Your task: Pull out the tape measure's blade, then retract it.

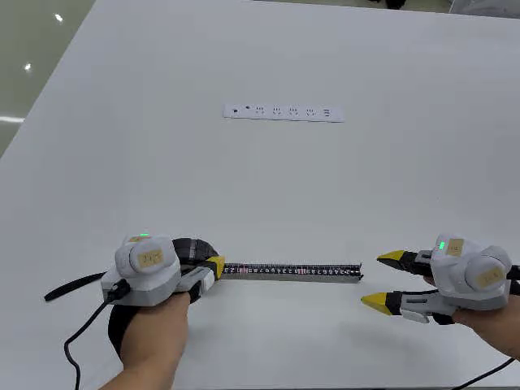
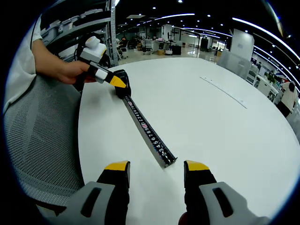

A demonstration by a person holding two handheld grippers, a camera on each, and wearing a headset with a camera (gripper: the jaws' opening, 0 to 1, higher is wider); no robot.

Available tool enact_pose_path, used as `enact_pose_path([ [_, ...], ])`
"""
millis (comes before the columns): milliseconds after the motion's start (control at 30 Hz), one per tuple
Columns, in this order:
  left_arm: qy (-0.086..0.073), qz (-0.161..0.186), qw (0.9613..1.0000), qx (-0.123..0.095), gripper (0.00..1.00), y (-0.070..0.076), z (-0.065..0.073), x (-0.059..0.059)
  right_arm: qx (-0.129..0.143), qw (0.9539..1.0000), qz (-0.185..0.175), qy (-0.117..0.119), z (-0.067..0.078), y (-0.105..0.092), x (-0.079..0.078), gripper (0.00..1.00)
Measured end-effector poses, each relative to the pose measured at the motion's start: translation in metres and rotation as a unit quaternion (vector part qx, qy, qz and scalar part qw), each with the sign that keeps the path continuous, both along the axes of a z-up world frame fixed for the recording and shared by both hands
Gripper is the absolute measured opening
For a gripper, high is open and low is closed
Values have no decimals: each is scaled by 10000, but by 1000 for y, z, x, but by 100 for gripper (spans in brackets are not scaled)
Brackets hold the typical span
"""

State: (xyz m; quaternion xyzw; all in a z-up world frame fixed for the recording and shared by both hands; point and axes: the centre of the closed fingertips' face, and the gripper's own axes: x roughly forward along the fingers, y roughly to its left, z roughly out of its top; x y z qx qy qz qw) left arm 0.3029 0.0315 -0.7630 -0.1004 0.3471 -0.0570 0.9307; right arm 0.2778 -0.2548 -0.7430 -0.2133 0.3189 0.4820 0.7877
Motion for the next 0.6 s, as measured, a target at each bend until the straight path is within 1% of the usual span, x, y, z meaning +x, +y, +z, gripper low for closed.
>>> enact_pose_path([
  [67, 7, -1, 10000, -1, 61, 0, 0, 0, -71, 10000, 68, -9, -2, -1, 2, 41],
  [167, 19, -1, 10000, -1, 61, 0, 0, 0, -107, 9999, 121, 32, -3, 0, 4, 39],
  [233, 31, 1, 10000, 7, 61, 0, 0, 0, -224, 9995, 226, 25, -7, 0, 4, 38],
  [367, 36, -4, 10000, 7, 61, 0, 0, 0, -244, 9994, 245, 42, -8, 0, 5, 35],
  [500, 57, -21, 10000, 8, 61, 0, 0, 0, -402, 9983, 415, 68, -13, -1, 8, 33],
  [533, 68, -38, 10000, 4, 61, 0, 0, 0, -485, 9975, 502, 82, -16, -2, 8, 33],
  [600, 77, -55, 10000, 5, 61, 0, 0, 0, -520, 9971, 558, 69, -17, -3, 9, 32],
])
